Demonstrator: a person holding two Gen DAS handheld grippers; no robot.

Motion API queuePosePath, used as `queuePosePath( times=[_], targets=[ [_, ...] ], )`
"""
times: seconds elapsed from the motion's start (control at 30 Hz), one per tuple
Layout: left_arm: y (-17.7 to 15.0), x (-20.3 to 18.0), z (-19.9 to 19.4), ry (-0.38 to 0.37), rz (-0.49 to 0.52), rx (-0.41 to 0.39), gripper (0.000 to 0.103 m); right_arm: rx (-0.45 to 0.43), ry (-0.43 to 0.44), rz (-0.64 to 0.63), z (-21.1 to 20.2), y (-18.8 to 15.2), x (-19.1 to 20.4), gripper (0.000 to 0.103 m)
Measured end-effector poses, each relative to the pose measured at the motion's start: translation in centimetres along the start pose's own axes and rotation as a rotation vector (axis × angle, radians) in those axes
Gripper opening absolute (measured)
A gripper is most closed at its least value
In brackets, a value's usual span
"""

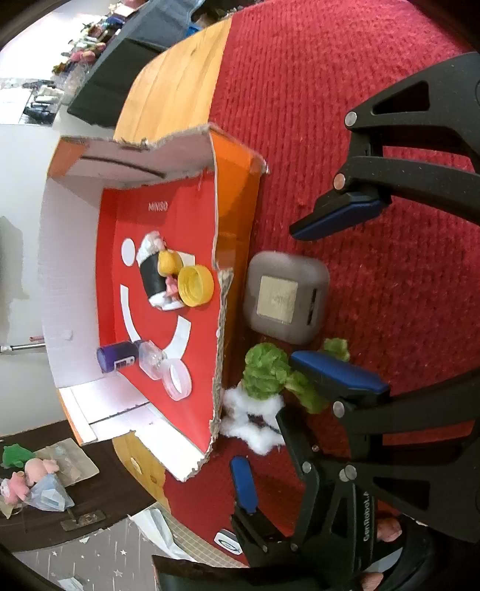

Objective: Organize objects
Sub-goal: 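Grasp the white fluffy star with the left tool while the right tool grasps the grey case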

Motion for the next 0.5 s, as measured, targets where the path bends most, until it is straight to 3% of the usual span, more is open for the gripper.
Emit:
queuePosePath(
  times=[0.37, 0.5],
  targets=[
    [0.29, -0.19, 0.26, 0.011, -0.002, -0.006, 0.089, 0.002, 0.001, 0.006, 0.72, 0.36, -0.33, 0.059],
    [0.26, -0.65, 0.16, 0.015, 0.011, -0.014, 0.08, -0.001, -0.001, 0.008, 0.61, 0.22, -0.49, 0.054]
  ],
)
Point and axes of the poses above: each gripper's, at about its wrist camera, not at the fingertips, and z roughly the way its jaws point, x to its left, y to its top, the point moved 3 cm from there along z, roughly the way its jaws point, and after that the axes turned 1 degree about x, right-handed, at the moved point
